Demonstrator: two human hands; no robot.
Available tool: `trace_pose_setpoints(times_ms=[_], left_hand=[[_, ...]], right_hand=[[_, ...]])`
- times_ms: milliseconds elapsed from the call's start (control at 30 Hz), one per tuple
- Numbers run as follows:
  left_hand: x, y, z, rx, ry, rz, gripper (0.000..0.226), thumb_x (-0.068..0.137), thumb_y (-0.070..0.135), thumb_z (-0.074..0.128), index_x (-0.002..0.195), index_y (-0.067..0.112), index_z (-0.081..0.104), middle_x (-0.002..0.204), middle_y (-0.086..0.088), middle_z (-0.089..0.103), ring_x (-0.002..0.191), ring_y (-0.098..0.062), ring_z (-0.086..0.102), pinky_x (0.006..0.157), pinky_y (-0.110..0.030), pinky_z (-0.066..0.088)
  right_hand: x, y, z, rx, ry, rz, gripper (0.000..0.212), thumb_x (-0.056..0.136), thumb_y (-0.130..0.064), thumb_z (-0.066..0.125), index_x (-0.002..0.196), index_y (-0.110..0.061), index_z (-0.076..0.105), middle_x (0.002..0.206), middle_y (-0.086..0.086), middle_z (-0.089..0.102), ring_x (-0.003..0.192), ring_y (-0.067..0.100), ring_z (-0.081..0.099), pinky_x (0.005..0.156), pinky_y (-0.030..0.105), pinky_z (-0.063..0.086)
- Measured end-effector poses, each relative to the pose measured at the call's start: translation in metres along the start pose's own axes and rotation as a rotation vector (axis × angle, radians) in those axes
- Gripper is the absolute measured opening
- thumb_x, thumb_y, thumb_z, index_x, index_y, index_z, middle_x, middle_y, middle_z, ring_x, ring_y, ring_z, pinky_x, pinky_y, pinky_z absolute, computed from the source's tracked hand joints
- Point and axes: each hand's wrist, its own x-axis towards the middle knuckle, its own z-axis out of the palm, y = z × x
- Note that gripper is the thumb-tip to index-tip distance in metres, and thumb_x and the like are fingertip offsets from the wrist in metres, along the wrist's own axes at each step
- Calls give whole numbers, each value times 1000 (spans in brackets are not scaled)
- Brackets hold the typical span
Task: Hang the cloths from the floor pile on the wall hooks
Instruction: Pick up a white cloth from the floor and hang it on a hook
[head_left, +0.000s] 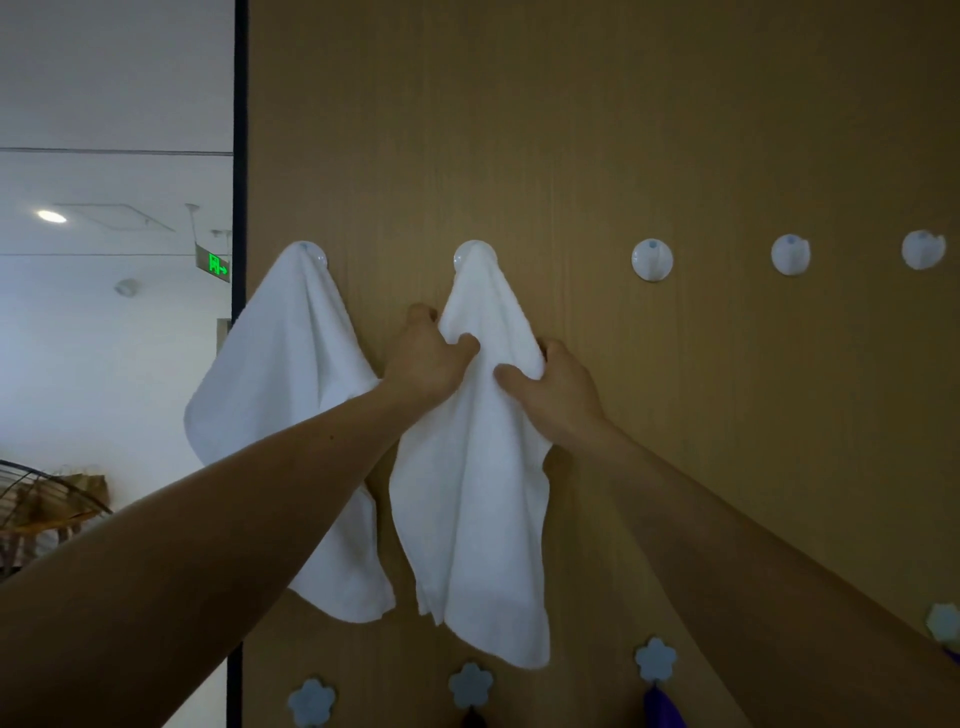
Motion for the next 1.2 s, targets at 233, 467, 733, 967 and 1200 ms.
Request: trace_pose_setpoints(times_ms=[233, 467, 733, 967, 1200], left_hand=[[-10, 13, -6, 236, 130, 105, 64, 90, 37, 55, 141, 7, 35, 141, -11, 42, 127, -27, 42, 99, -40, 38], [-43, 11, -10, 453, 140, 207, 59, 89, 40, 52, 138, 10, 38, 140, -12, 40, 127, -30, 39, 103, -46, 35], [-108, 1, -20, 537, -93, 353, 61, 89, 45, 48, 142, 15, 40, 149, -11, 36, 136, -32, 33, 105, -49, 33], [-235, -10, 3, 385, -321, 379, 55, 88, 39, 53, 138, 17, 46, 148, -5, 37, 133, -26, 32, 101, -41, 31], [-376, 19, 40, 303, -821, 299, 59, 86, 46, 51, 136, 17, 43, 145, -9, 34, 130, -31, 30, 107, -46, 32]], right_hand=[[-7, -6, -14, -89, 82, -44, 86, 83, -59, 59, 149, -14, 27, 147, 1, 39, 132, 20, 42, 103, 38, 41], [-37, -1, -23, -204, 66, -91, 75, 89, -52, 53, 149, -14, 28, 150, 4, 35, 136, 23, 35, 103, 31, 32], [-125, -6, -50, -356, 16, 28, 65, 90, -49, 53, 143, -14, 38, 146, 11, 41, 131, 29, 41, 91, 30, 33], [-266, -3, -64, -570, -112, 290, 73, 93, -48, 54, 152, -17, 25, 157, 10, 26, 144, 24, 22, 117, 34, 20], [-422, -10, -127, -775, -212, 646, 76, 91, -49, 56, 152, -16, 26, 155, 12, 27, 144, 28, 22, 116, 39, 24]])
